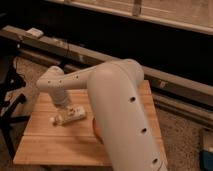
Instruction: Place the bottle in the ceramic bowl
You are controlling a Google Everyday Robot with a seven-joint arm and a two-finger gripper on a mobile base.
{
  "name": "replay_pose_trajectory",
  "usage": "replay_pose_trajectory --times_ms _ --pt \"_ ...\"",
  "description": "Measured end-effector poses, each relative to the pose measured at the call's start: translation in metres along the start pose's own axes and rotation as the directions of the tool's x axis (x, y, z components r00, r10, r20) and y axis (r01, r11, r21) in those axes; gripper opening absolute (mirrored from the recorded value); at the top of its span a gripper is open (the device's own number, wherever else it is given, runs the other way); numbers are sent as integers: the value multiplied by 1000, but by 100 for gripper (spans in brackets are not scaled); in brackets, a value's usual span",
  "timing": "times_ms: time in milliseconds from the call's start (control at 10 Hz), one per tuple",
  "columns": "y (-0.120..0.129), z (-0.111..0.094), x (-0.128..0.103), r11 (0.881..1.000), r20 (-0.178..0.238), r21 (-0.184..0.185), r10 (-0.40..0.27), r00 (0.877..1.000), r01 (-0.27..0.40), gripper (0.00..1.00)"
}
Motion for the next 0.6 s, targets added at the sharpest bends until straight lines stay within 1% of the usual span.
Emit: replay_pose_trajectory --times_ms 100,300,500,600 --pt "0 6 -2 1000 -13 1 -7 1000 7 65" --pt "-1 16 -6 1000 -28 7 4 1000 -4 65" --pt "-1 23 -10 1000 -44 20 10 999 -10 65" --pt "0 27 -11 1000 -57 28 11 998 -10 63"
